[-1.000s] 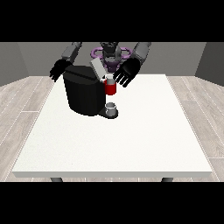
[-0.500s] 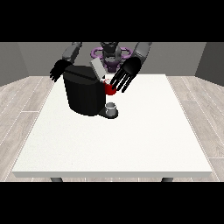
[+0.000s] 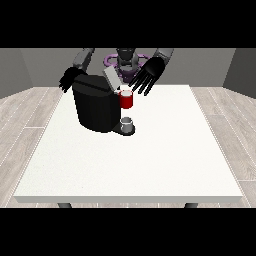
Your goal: Insert the coffee pod into the coffee machine and close the lid
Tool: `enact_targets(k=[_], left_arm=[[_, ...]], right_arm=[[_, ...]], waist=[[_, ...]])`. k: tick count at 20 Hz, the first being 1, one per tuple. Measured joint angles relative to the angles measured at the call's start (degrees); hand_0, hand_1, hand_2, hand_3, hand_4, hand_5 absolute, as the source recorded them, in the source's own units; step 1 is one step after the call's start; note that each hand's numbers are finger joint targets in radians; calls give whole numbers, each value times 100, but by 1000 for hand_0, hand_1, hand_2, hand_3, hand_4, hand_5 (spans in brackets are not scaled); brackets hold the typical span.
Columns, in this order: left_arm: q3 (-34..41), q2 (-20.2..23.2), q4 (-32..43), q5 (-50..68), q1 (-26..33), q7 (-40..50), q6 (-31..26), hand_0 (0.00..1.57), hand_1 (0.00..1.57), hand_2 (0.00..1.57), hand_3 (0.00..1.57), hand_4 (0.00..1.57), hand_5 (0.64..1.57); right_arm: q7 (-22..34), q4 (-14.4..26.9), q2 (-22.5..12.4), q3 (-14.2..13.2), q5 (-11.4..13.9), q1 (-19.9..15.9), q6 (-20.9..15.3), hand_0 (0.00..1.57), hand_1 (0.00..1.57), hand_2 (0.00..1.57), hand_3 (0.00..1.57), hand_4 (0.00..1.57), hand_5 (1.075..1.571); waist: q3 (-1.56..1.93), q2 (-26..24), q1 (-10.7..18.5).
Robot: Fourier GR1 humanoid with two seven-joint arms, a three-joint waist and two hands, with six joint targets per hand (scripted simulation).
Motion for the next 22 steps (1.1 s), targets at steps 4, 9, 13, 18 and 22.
enact_targets(k=[4, 9, 13, 18, 22], left_arm=[[111, -91, -68, 153, 245, -54, -88, 0, 0, 0, 0, 0, 1571], [640, -584, -138, 832, 629, -7, -57, 0, 0, 0, 0, 249, 1571], [1181, -993, -141, 1547, 1173, -219, -77, 0, 0, 0, 0, 0, 1571], [1467, -1463, -193, 2060, 1959, -416, -119, 0, 0, 0, 0, 191, 1571], [1671, -1645, -246, 2412, 2445, -513, -216, 0, 0, 0, 0, 90, 1571]], right_arm=[[-116, 60, -36, -100, -107, 238, 79, 0, 0, 0, 0, 433, 1571], [-131, 164, -77, -203, -159, 578, 90, 0, 0, 0, 0, 370, 1571], [-100, 92, -105, -238, -204, 861, 123, 0, 0, 0, 0, 492, 1571], [37, -86, -289, -117, -58, 1139, 226, 0, 0, 0, 0, 349, 1571], [284, -355, -468, -42, -159, 1090, 531, 0, 0, 0, 0, 125, 1571]], waist=[[0, -272, 144], [-4, -839, 457], [-8, -1338, 718], [-7, -2013, 1066], [-6, -2324, 1262]])
